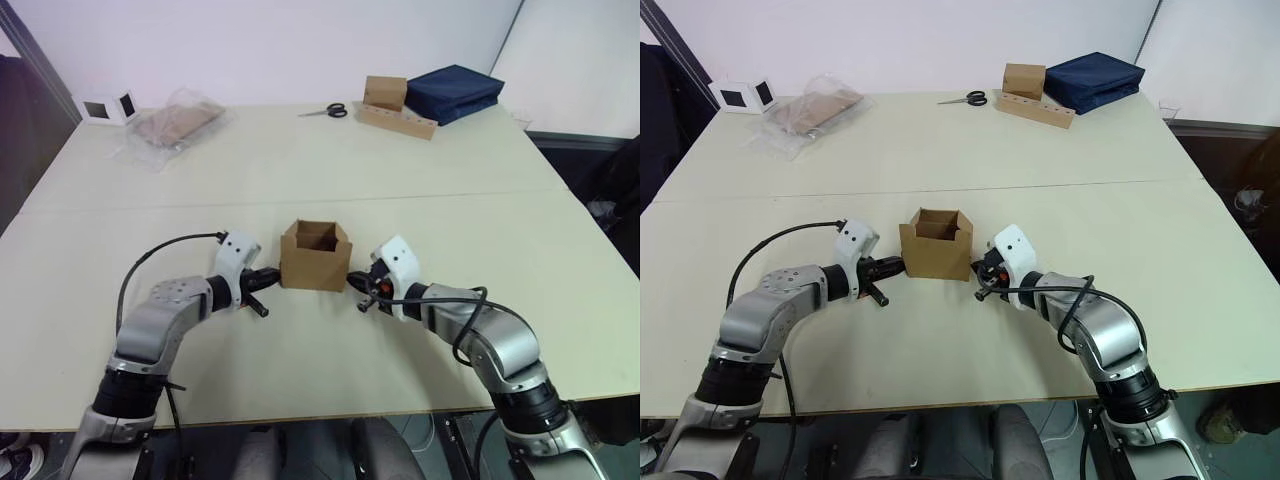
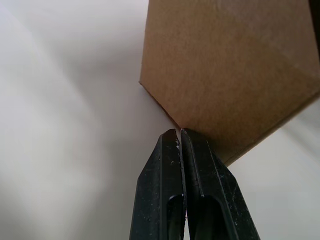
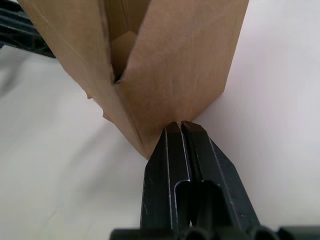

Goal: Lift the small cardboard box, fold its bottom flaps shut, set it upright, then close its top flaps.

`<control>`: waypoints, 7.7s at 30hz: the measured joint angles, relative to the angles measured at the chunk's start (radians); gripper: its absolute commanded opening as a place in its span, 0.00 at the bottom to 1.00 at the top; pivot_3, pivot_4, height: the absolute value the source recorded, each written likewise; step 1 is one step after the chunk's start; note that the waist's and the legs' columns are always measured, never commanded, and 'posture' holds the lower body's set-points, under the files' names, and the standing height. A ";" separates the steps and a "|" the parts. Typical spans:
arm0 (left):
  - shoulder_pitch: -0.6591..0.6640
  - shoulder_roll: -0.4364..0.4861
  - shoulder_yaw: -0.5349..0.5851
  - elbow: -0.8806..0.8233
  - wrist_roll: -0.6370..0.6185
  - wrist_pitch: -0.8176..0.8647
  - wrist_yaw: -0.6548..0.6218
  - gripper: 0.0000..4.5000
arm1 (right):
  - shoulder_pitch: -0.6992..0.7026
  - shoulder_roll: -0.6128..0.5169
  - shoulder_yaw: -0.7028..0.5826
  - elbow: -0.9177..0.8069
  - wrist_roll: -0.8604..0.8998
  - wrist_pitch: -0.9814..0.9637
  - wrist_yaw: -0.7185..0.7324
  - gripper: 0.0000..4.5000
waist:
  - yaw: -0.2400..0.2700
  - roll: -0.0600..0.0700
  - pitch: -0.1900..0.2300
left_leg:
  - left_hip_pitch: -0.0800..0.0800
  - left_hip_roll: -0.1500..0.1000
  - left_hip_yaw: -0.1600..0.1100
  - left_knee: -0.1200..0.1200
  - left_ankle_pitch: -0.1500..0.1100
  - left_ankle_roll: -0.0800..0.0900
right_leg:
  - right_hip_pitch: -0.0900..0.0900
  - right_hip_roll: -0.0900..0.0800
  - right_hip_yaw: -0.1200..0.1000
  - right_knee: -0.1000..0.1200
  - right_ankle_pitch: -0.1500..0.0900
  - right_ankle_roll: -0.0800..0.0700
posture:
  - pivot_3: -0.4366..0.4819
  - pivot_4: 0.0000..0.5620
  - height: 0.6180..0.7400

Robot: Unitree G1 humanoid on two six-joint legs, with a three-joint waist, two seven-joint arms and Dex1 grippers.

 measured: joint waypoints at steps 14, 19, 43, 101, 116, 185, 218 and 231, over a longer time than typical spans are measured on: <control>0.017 0.029 -0.024 -0.064 -0.029 0.073 -0.017 0.02 | 0.000 -0.056 -0.026 -0.046 0.019 0.063 0.062 0.00 | 0.000 0.000 0.000 | 0.000 0.000 0.000 0.000 0.000 0.000 | 0.000 0.000 0.000 0.001 0.000 0.000 | 0.48 0.27 1.00; 0.018 0.077 -0.016 -0.078 -0.046 0.074 -0.028 0.02 | -0.001 -0.088 -0.022 -0.046 0.018 0.063 0.084 0.00 | 0.000 0.000 0.000 | 0.000 0.000 0.000 0.000 0.000 0.000 | 0.000 0.000 0.000 0.000 0.000 0.000 | 0.48 0.27 1.00; -0.115 0.035 0.097 0.069 -0.196 -0.110 -0.155 0.02 | -0.123 -0.017 -0.083 0.110 0.042 -0.168 0.218 0.00 | 0.000 0.000 -0.001 | 0.001 0.000 0.000 0.000 0.000 0.000 | 0.001 0.000 0.000 0.001 0.000 0.000 | 0.48 0.27 1.00; -0.449 -0.082 0.019 0.697 -0.086 -0.323 -0.412 0.02 | -0.213 -0.005 0.095 0.089 0.087 -0.098 0.263 0.00 | -0.002 0.002 -0.008 | 0.015 0.000 -0.001 -0.003 -0.001 0.002 | 0.017 0.000 -0.001 -0.008 0.000 0.000 | 0.48 0.27 1.00; -0.378 -0.040 0.021 0.630 -0.065 -0.302 -0.429 0.02 | -0.220 0.000 0.142 0.155 -0.011 -0.177 0.310 0.00 | -0.001 0.002 -0.008 | 0.015 0.000 -0.001 -0.003 -0.001 0.002 | 0.018 0.000 -0.002 -0.008 0.000 0.000 | 0.48 0.27 1.00; -0.146 0.147 0.010 0.144 -0.267 -0.093 -0.364 0.02 | -0.188 -0.027 0.076 0.135 -0.019 -0.181 0.329 0.00 | 0.000 0.002 -0.007 | 0.015 0.001 -0.001 -0.005 -0.002 0.003 | 0.018 0.000 -0.001 -0.010 0.000 0.000 | 0.48 0.27 1.00; -0.132 0.103 -0.017 0.153 -0.226 -0.120 -0.362 0.02 | -0.313 0.039 0.105 0.322 -0.060 -0.239 0.369 0.00 | -0.003 0.002 -0.007 | 0.015 0.001 -0.001 -0.005 -0.002 0.003 | 0.018 0.001 -0.001 -0.010 0.000 0.000 | 0.48 0.27 1.00; -0.267 0.131 0.055 0.229 -0.277 -0.083 -0.401 0.02 | -0.268 0.043 0.110 0.289 -0.099 -0.259 0.348 0.00 | -0.002 0.002 -0.007 | 0.016 0.001 -0.001 -0.005 -0.002 0.003 | 0.019 0.001 -0.002 -0.010 0.000 0.000 | 0.48 0.27 1.00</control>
